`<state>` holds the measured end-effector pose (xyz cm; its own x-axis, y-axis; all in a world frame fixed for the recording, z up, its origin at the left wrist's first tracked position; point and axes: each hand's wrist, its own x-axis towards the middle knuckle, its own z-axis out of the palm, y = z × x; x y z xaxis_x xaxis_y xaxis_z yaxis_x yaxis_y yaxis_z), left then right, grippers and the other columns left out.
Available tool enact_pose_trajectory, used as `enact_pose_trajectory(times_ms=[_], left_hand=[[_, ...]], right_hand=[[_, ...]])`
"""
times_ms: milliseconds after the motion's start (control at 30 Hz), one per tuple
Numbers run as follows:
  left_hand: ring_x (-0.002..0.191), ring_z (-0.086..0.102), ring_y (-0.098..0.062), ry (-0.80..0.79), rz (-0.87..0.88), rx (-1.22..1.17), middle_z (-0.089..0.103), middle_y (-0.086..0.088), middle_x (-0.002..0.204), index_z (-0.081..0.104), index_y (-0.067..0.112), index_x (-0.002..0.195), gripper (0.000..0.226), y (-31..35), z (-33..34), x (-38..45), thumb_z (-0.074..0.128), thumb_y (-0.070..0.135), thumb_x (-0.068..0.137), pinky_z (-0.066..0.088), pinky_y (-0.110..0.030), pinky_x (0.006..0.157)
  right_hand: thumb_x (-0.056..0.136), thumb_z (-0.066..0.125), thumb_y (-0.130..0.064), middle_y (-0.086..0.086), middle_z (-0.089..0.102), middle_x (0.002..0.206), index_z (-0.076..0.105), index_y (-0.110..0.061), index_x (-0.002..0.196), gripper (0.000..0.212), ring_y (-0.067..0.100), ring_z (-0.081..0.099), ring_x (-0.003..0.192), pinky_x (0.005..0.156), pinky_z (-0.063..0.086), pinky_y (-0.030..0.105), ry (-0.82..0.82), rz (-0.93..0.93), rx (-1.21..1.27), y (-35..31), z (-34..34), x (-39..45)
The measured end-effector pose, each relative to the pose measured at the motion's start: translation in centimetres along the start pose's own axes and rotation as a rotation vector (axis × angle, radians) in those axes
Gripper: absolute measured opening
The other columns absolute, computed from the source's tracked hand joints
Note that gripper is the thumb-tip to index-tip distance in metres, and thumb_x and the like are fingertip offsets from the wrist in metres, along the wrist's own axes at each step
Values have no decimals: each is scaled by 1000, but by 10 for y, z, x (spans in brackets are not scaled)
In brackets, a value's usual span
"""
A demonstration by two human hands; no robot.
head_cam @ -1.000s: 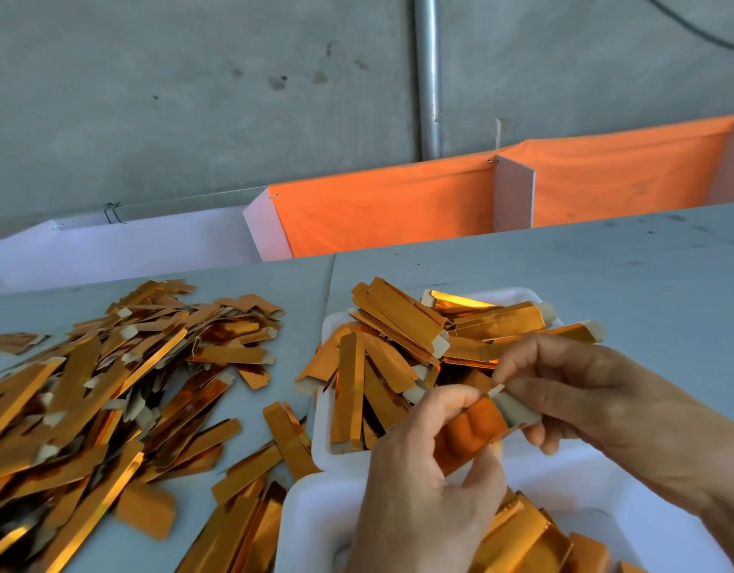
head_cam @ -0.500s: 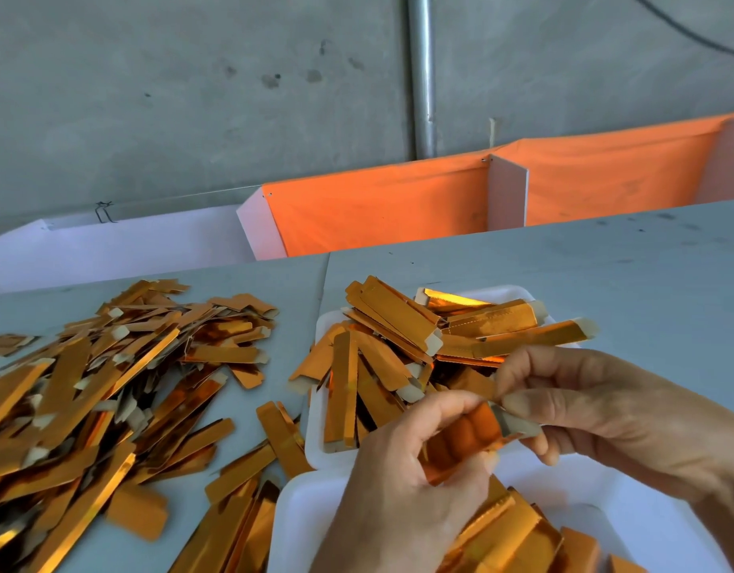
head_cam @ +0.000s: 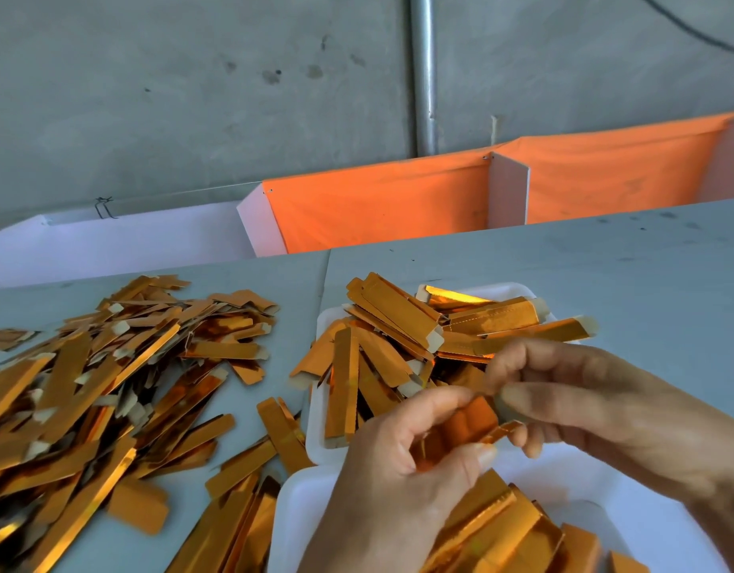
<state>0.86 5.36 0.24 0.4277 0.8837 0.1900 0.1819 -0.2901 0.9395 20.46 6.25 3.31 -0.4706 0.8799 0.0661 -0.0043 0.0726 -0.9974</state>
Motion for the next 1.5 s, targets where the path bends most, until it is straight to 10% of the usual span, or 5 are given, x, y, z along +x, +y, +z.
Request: enact_pose_trajectory(times_ms=[333, 933, 1500], left_hand=[[102, 62, 1, 25, 15, 57, 68, 22, 102, 58, 61, 104, 39, 0, 0, -1, 64, 47, 67, 49, -13, 82], [100, 57, 10, 135, 19, 189, 64, 32, 97, 53, 61, 106, 43, 6, 0, -2, 63, 39, 70, 42, -1, 75], [103, 50, 14, 160, 18, 307, 54, 40, 102, 50, 60, 109, 42, 2, -2, -4, 67, 34, 82, 42, -1, 78]], right_hand=[[71, 69, -14, 4, 61, 65, 66, -18, 74, 6, 17, 58, 56, 54, 48, 22, 95, -5, -101, 0, 6, 3], [53, 92, -22, 8, 54, 60, 69, -5, 94, 50, 17, 55, 49, 44, 49, 24, 16, 138, 413, 6, 5, 5], [56, 75, -8, 16, 58, 59, 70, -7, 73, 17, 19, 56, 45, 43, 49, 22, 170, 172, 198, -7, 18, 5]])
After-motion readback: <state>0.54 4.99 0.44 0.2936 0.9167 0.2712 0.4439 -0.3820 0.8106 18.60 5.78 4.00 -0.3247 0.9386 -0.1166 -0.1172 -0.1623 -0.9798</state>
